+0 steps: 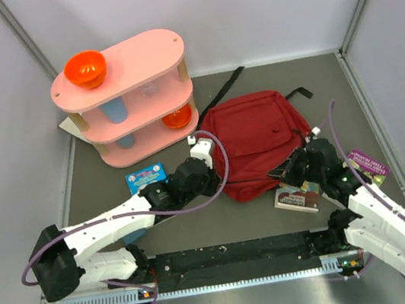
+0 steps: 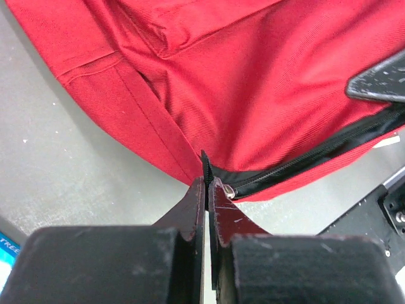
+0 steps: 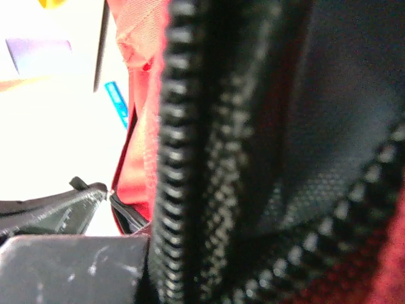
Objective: Pack the student bag
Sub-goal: Unzip the student bag at the center of the board.
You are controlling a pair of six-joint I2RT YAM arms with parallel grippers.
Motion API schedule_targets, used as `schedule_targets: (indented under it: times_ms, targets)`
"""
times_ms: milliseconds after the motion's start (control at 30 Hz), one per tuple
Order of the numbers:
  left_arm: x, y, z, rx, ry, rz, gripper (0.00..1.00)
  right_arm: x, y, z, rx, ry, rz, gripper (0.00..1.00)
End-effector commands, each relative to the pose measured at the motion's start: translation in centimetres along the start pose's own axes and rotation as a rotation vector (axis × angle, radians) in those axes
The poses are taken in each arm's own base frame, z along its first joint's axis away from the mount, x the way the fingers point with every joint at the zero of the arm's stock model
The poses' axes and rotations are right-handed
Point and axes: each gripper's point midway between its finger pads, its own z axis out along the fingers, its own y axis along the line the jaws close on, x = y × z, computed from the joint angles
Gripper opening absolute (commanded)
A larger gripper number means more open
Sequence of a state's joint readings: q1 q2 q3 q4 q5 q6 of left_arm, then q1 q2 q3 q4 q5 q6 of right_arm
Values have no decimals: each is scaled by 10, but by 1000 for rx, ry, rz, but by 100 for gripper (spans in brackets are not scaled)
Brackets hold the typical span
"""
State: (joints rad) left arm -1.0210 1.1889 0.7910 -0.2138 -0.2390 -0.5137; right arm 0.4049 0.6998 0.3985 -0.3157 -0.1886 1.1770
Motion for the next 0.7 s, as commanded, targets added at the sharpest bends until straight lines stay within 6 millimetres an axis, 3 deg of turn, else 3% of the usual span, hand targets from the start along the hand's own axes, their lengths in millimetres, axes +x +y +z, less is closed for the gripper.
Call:
schedule_targets:
  times_ms: [0, 100, 133, 200, 233, 300, 333, 367, 533, 667]
  targets:
    - [27, 65, 5, -215, 92, 5, 0, -50, -22, -8, 180, -167, -251, 0]
    - [27, 67, 20, -243, 138, 9, 0, -51, -28, -13, 215, -175, -255, 0]
    - [14, 58, 23, -231, 128, -3, 0, -50, -25, -16, 199, -180, -248, 0]
    - [21, 46, 33, -184, 183, -22, 0, -40, -23, -18, 158, -148, -213, 6]
    - [17, 39, 36, -156, 178, -33, 0, -36, -16, -21, 117, -141, -205, 22]
    - [16, 25, 37, -87, 169, -56, 0, -20, -10, -23, 56, -74, -162, 39]
    - [18, 20, 37, -51, 170, -69, 0, -17, -4, -27, 14, -69, -153, 58]
    - [17, 17, 36, -37, 162, -75, 0, -7, -1, -29, -15, -27, -115, 63]
    - [17, 8, 37, 11, 172, -71, 0, 7, 21, -47, -148, 12, 0, 72]
    - [16, -3, 38, 59, 173, -49, 0, 22, 20, -46, -113, 72, 155, 73]
